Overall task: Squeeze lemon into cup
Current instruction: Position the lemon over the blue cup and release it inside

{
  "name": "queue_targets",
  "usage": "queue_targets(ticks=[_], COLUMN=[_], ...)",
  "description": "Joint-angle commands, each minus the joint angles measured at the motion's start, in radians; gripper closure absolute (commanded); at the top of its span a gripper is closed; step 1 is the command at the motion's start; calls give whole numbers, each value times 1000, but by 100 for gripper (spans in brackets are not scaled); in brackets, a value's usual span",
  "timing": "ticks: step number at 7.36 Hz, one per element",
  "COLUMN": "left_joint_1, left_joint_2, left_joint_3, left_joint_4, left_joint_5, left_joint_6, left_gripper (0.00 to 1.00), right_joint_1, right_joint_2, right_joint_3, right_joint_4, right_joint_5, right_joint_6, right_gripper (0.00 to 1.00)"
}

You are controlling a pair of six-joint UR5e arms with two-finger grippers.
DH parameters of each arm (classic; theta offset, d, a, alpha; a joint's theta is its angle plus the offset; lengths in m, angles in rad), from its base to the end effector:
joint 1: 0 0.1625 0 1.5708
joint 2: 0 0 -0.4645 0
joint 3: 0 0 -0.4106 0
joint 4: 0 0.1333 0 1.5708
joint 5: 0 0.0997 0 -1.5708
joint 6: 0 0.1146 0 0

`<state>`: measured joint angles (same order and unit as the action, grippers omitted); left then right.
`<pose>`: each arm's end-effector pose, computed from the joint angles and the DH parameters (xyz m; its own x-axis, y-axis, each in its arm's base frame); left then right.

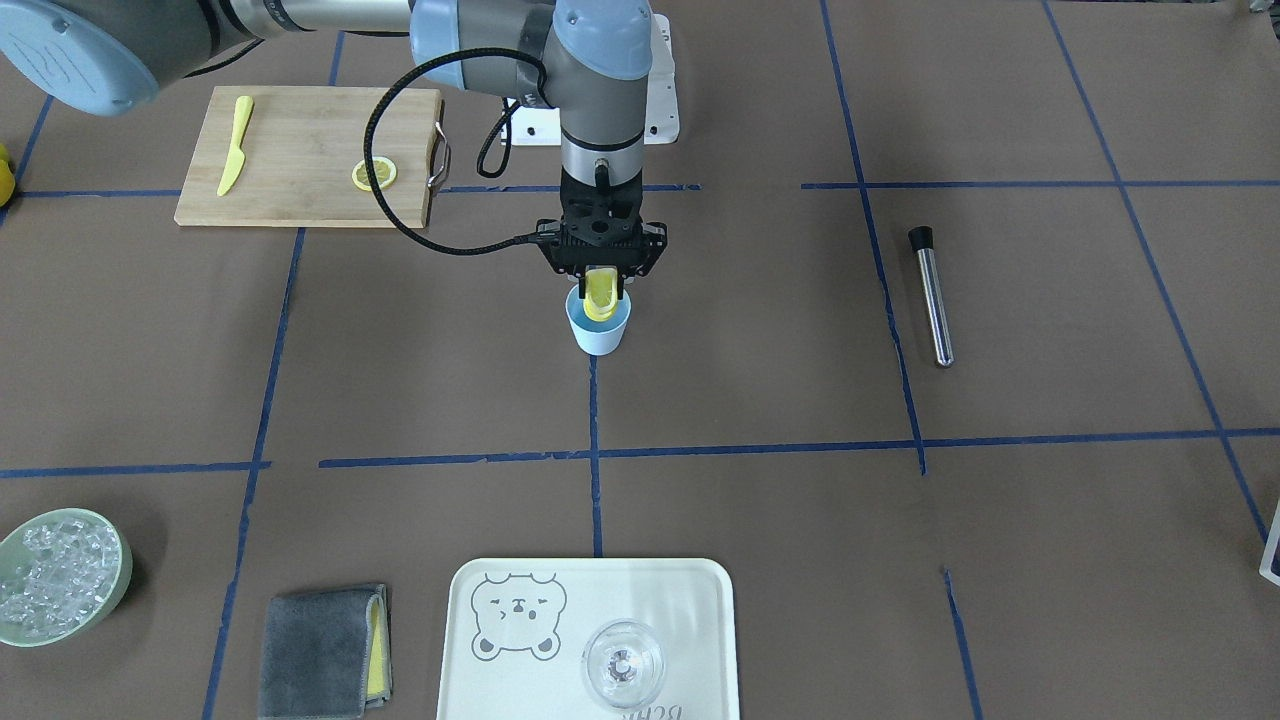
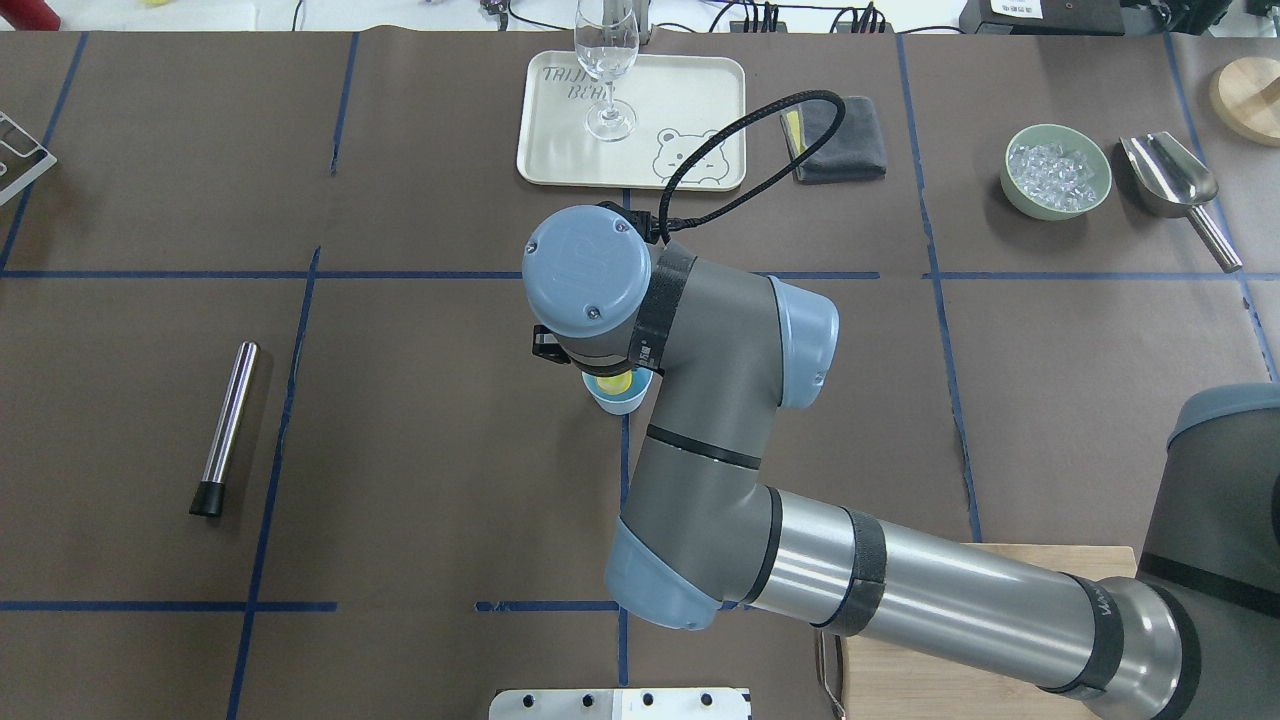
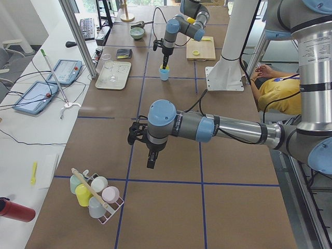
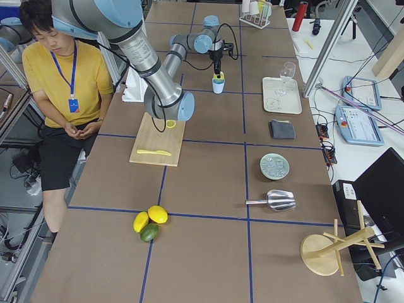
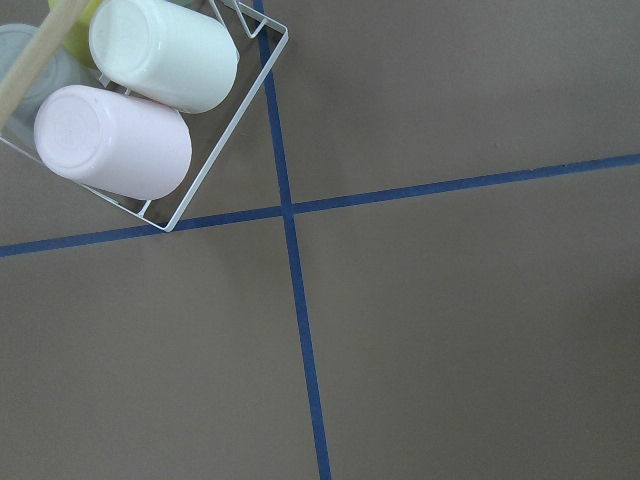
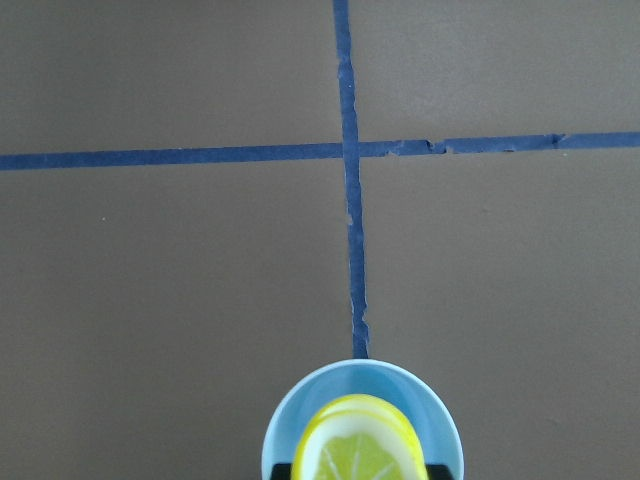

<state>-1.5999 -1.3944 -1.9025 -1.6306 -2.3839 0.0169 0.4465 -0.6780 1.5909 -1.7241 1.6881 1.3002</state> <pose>-0.0628 -0.4367 0.6119 0.6919 0.1515 -0.7060 0.0167 0.9741 0.2254 -0.6369 -0.4378 0.1428 0.7254 0.0530 0.6863 -0.1684 0.9804 0.1023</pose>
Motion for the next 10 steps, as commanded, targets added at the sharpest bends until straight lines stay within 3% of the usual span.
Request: queue_targets(ticks=[1,4,5,6,7,9,10], left_joint_1=[0,0,2,5,6,9,9], left_joint_2=[2,0,0,-1,-15,-18,-20], left_joint_3=[-1,-3,2,-7,-13,-10,-9], left_joint_4=[0,0,0,-2,-9,-70,-171], left_joint_5=[0,0,6,90,135,130,130], left_joint_6=[0,0,0,-3,-18,-32,-26], left_gripper=[0,0,0,0,0,0,0], right_joint_1=[-2,6,41,102,179,361,448], right_joint_2=[-2,-3,-11,-43,-102,-251,-327], right_joint_3=[3,17,26,53,94,185,205], right_joint_4=[0,0,0,0,1,8,9], right_joint_5=[1,5,45,112,180,327,378], right_joint_6=[-4,-15,-65,-141,-277,-590,-724], right_gripper=[0,0,0,0,0,0,0])
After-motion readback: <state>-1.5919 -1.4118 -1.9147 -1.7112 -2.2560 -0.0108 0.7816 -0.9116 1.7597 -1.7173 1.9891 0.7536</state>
